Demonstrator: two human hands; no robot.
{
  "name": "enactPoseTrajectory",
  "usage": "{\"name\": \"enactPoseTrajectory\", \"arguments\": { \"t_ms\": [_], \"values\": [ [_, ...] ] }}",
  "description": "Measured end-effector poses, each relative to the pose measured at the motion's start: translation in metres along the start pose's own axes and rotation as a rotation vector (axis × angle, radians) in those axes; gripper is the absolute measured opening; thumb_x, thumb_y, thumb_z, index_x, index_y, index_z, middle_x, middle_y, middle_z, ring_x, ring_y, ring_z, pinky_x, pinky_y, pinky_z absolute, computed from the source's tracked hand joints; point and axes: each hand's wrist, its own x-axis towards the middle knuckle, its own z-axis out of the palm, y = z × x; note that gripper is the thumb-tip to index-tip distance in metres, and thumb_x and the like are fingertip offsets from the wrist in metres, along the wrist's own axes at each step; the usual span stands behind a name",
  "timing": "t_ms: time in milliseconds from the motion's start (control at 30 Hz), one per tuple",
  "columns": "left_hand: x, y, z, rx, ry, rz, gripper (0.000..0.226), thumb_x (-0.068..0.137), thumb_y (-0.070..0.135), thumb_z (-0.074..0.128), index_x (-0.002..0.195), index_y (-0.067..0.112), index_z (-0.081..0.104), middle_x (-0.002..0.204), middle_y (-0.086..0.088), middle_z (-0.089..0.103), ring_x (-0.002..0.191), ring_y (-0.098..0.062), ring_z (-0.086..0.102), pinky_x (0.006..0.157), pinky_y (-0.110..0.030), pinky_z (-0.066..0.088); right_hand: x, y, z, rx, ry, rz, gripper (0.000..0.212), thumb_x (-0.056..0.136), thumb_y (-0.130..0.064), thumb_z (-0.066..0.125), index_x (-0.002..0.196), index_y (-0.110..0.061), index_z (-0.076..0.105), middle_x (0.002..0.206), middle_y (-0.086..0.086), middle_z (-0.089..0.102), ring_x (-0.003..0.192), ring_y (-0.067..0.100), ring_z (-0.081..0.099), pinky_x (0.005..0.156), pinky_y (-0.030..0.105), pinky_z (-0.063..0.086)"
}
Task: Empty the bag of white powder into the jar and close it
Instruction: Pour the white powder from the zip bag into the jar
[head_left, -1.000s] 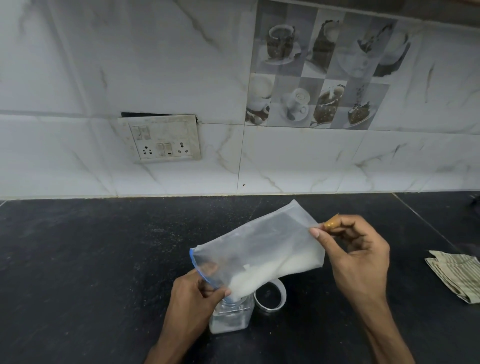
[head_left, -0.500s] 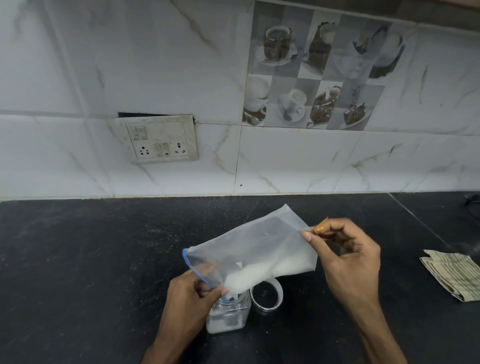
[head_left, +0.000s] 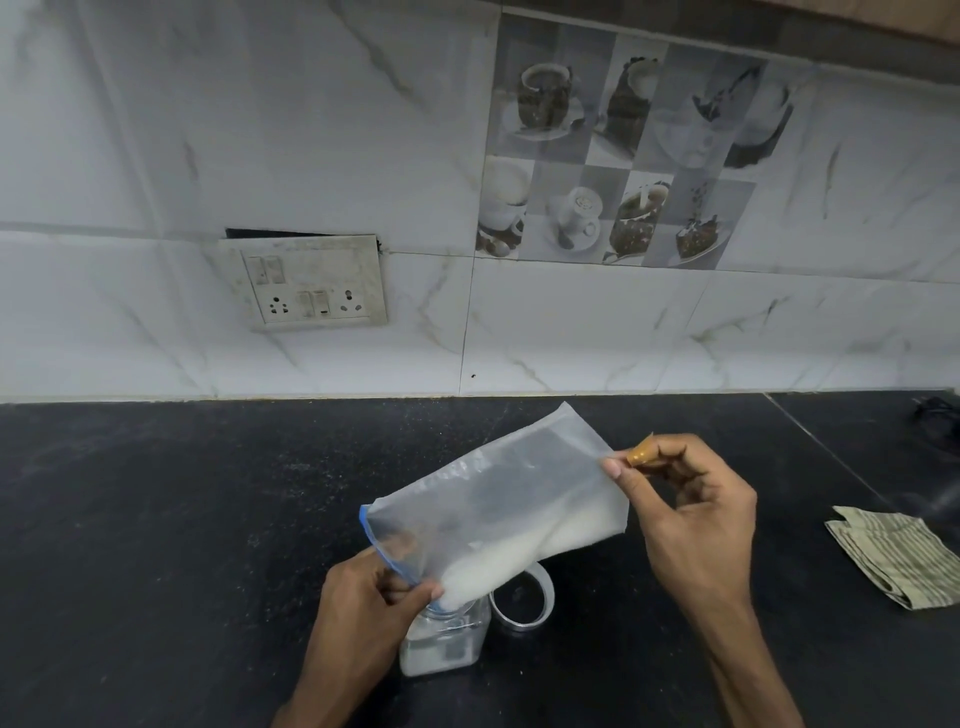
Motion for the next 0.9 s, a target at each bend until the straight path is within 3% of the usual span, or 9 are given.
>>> {"name": "enactPoseTrajectory", "arguments": {
  "t_ms": [100,200,300,467,633,800,900],
  "values": [
    [0.0020,-0.0049,0.0013,-0.016,-0.001,-0.012,0.023,0.065,0.006,0.089,0.079,0.012,0.072,0.064,-0.010,0.075,0.060,-0.023,0.073,0.065,-0.043,0.062,-0.0010,-0.0001,0.0022,0.009,-0.013,0.003,0.025,0.077,0.005,0.079,0.079,-0.018,0.069,0.081,-0.003,0.075,0.080,0.014,0.073,0.077,0.021,0.058],
    [0.0011,-0.0037,0.0020,-0.026,0.004,-0.017,0.033,0.064,0.006,0.089,0.080,0.025,0.069,0.067,-0.008,0.076,0.062,-0.020,0.074,0.067,-0.040,0.063,-0.0007,0.0007,0.0017,0.014,0.008,0.009,0.026,0.078,0.005,0.079,0.077,-0.019,0.069,0.082,-0.004,0.076,0.081,0.013,0.073,0.078,0.022,0.058],
    [0.0017,-0.0037,0.0014,-0.022,0.004,-0.012,0.034,0.061,0.008,0.091,0.085,0.025,0.073,0.065,0.000,0.076,0.059,-0.015,0.073,0.063,-0.037,0.062,0.0009,-0.0005,-0.0007,-0.003,-0.020,0.007,0.033,0.077,0.006,0.080,0.078,-0.027,0.071,0.082,-0.005,0.076,0.082,0.015,0.073,0.079,0.021,0.057],
    [0.0030,-0.0045,0.0016,-0.012,0.008,-0.019,0.027,0.060,0.010,0.092,0.076,0.021,0.074,0.064,-0.002,0.075,0.059,-0.019,0.072,0.063,-0.041,0.061,0.0010,-0.0006,-0.0015,-0.015,-0.053,0.009,0.032,0.077,0.004,0.080,0.079,-0.027,0.071,0.083,-0.008,0.076,0.084,0.016,0.073,0.082,0.025,0.058],
    [0.0025,-0.0035,0.0018,-0.005,0.016,-0.006,0.035,0.060,0.010,0.092,0.071,0.034,0.070,0.064,-0.004,0.075,0.058,-0.022,0.070,0.060,-0.039,0.060,0.0029,-0.0010,-0.0025,-0.011,-0.026,0.007,0.034,0.077,0.005,0.080,0.078,-0.028,0.071,0.082,-0.007,0.076,0.084,0.016,0.073,0.080,0.025,0.058],
    [0.0026,-0.0016,0.0007,0.002,0.027,0.028,0.047,0.058,0.010,0.093,0.070,0.046,0.066,0.063,-0.002,0.073,0.048,-0.004,0.057,0.052,-0.028,0.054,0.0012,-0.0009,0.0019,-0.011,-0.022,0.000,0.033,0.077,0.005,0.079,0.078,-0.026,0.072,0.081,-0.010,0.076,0.083,0.016,0.073,0.082,0.026,0.058],
    [0.0027,-0.0002,0.0001,0.000,0.037,0.026,0.050,0.058,0.009,0.093,0.068,0.048,0.064,0.063,0.005,0.073,0.047,-0.003,0.059,0.050,-0.020,0.051,0.0029,-0.0018,0.0007,-0.029,-0.040,-0.008,0.033,0.077,0.005,0.080,0.078,-0.027,0.072,0.082,-0.012,0.076,0.084,0.014,0.073,0.083,0.025,0.058]
  ]
}}
